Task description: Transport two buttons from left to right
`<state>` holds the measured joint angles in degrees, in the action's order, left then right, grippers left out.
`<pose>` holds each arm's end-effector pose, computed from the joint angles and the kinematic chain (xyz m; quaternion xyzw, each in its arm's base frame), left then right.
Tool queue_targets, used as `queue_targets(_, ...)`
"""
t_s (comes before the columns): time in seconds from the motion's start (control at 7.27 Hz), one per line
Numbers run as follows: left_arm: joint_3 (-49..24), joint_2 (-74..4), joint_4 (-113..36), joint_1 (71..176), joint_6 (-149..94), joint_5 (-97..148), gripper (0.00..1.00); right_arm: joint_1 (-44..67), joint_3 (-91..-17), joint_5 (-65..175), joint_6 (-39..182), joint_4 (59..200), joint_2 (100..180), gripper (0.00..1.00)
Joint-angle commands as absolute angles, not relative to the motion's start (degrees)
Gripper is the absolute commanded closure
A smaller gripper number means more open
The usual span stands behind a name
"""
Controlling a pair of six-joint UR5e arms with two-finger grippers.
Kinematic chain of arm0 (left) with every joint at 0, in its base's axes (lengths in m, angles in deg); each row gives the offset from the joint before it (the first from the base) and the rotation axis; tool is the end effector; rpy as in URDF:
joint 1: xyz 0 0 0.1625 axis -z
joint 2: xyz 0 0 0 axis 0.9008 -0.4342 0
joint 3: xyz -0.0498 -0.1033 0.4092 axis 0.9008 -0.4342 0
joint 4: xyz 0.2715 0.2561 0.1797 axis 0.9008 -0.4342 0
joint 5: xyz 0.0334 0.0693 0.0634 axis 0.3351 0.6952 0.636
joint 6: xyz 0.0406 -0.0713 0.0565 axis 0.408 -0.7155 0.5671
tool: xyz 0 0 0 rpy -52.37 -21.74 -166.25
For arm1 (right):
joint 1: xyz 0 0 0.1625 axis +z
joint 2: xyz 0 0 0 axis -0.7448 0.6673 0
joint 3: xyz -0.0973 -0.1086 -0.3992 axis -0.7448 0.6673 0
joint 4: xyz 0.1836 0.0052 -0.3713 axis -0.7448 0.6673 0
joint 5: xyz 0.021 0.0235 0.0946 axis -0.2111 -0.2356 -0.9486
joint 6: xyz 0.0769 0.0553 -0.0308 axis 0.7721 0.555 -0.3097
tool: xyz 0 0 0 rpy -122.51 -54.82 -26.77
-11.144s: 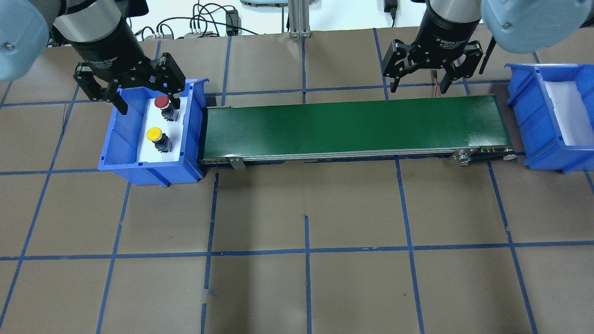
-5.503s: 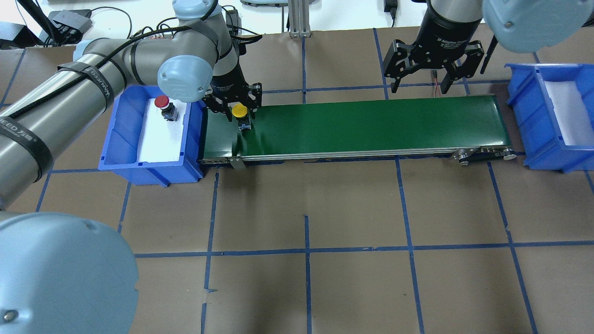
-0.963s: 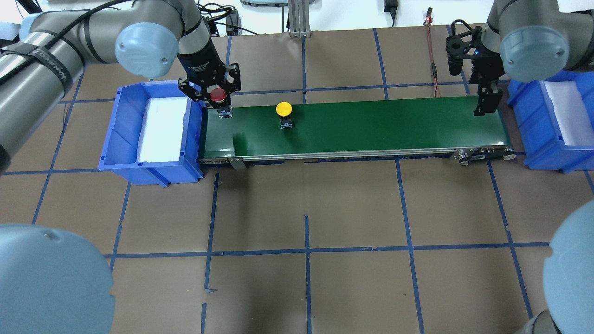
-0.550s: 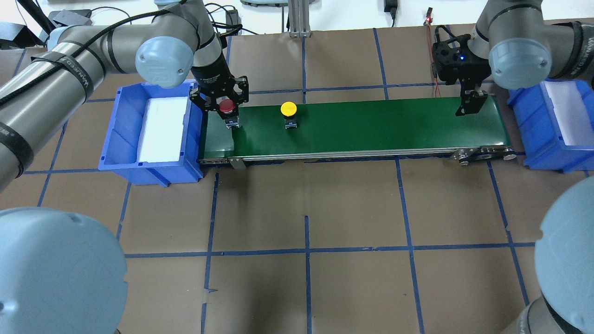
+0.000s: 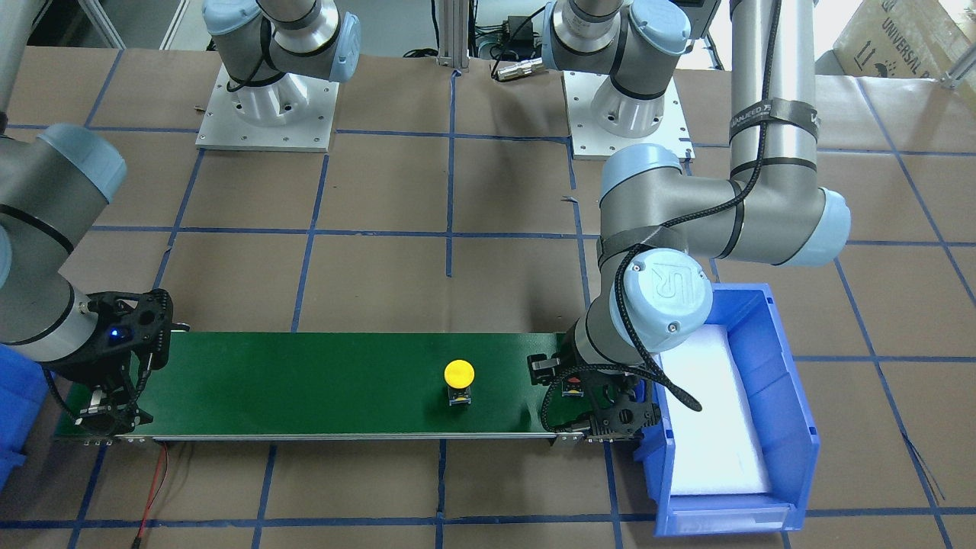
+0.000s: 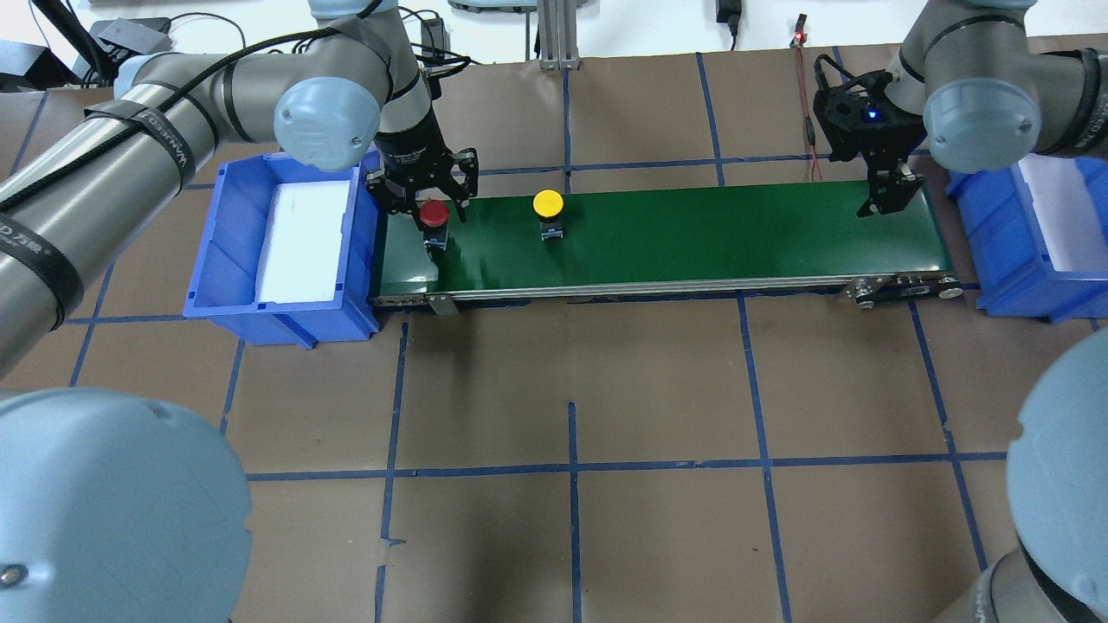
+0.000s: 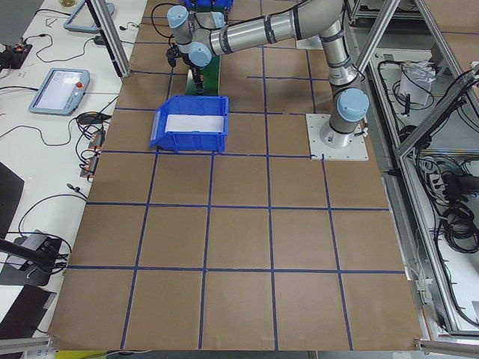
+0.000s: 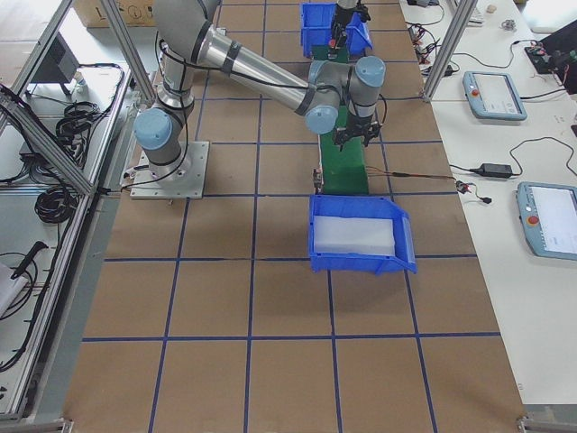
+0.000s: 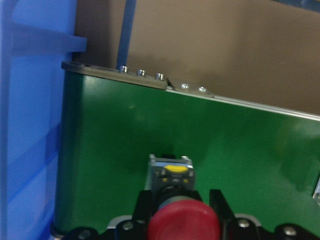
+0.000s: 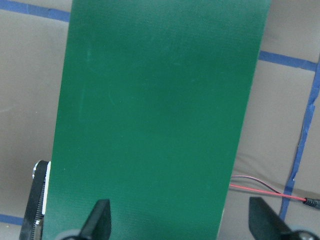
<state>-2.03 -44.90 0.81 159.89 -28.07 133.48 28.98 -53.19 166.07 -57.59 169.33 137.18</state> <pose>-0.2045 -0.6475 0.2911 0.0865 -0.9940 -0.0629 0.0222 -0.0054 -0.6380 0.2934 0.7665 -0.6418 0.0235 0.0052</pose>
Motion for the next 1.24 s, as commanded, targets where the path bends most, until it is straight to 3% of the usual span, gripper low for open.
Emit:
queue_targets(0.0, 0.23, -41.42, -0.17, 159.11, -26.88, 133.43, 0.0, 29.11, -55.26, 165.37, -52.06, 169.83, 140.06, 0.01)
queue_targets(0.69, -0.9, -31.33, -7.96, 153.33, -17.33, 135.36, 0.0, 29.11, -55.62, 166.34, -45.62, 175.1, 139.28, 0.0)
queue_targets(1.1, -6.85, -21.49, -12.48, 150.57, -13.87, 137.74, 0.0, 29.2, -55.62, 165.55, -45.79, 174.58, 138.75, 0.0)
